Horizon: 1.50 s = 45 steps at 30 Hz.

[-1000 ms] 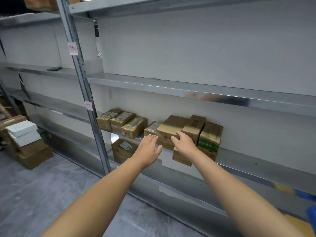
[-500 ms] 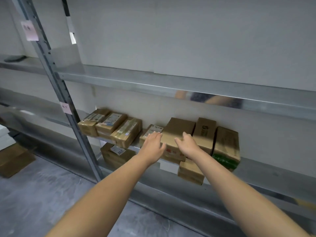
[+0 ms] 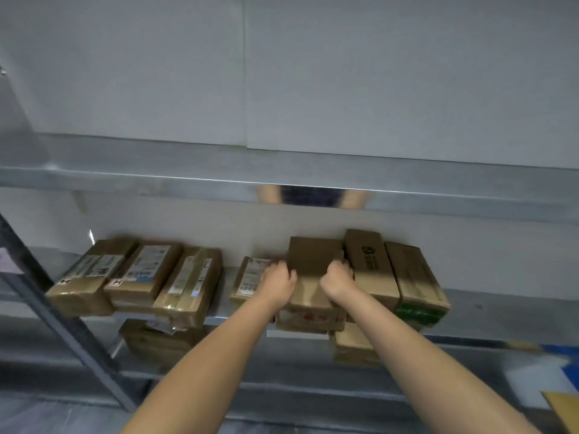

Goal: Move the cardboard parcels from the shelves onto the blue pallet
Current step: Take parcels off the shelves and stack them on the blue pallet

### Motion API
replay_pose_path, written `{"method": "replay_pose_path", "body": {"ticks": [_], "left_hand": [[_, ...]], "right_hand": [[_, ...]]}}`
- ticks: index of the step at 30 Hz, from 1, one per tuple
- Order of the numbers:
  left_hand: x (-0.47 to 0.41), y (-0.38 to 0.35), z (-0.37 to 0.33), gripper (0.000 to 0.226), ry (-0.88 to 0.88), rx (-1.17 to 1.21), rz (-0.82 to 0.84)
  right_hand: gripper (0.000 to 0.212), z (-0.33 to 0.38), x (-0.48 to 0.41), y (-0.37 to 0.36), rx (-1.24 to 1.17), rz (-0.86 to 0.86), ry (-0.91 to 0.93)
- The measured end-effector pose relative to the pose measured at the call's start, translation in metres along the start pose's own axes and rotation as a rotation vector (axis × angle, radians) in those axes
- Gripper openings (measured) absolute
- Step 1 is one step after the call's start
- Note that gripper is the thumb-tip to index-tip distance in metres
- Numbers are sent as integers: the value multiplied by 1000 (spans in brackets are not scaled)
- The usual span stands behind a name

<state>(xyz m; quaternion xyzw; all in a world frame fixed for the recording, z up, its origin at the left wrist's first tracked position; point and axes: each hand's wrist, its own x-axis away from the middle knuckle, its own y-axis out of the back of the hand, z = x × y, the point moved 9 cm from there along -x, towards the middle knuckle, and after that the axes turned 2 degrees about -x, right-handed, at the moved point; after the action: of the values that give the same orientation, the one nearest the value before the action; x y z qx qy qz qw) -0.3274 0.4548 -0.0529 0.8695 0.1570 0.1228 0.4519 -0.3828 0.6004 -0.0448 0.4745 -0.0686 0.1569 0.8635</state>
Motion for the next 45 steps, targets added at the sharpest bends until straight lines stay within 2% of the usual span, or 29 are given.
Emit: {"method": "replay_pose_path", "body": {"ticks": [2, 4, 7, 11, 14, 17, 24, 28, 33, 39, 42, 45], "left_hand": [[-10, -11, 10, 36, 40, 108, 53], [-17, -21, 18, 38, 71, 234, 106], [-25, -34, 29, 45, 126, 397, 144], [-31, -40, 38, 51, 143, 495, 120], [-31, -41, 41, 51, 134, 535, 129], [-27, -32, 41, 51, 135, 553, 114], [1, 19, 36, 50, 116, 592, 1], [39, 43, 37, 53, 94, 584, -35], [112, 65, 25, 63, 86, 740, -147], [209, 72, 14, 38, 26, 791, -328], [256, 74, 14, 32, 2, 666, -421], [289, 61, 15, 20, 9, 459, -417]], "right_hand": [[75, 2, -1, -2, 23, -46, -35], [79, 4, -3, -6, 74, -93, -45], [74, 0, -9, -3, 70, -155, -79], [62, -11, -18, -12, 3, -89, -154], [67, -24, -17, -15, -146, -119, -269], [60, -25, -15, -16, -265, -109, -302], [55, -5, 11, -3, -437, -167, -158], [60, -12, 45, -7, -606, -167, -168], [74, -38, 97, -20, -954, -63, -389], [62, -50, 160, -33, -1111, 210, -261], [59, -51, 196, -33, -1164, 346, -166], [64, -61, 232, -34, -1116, 418, -74]]}}
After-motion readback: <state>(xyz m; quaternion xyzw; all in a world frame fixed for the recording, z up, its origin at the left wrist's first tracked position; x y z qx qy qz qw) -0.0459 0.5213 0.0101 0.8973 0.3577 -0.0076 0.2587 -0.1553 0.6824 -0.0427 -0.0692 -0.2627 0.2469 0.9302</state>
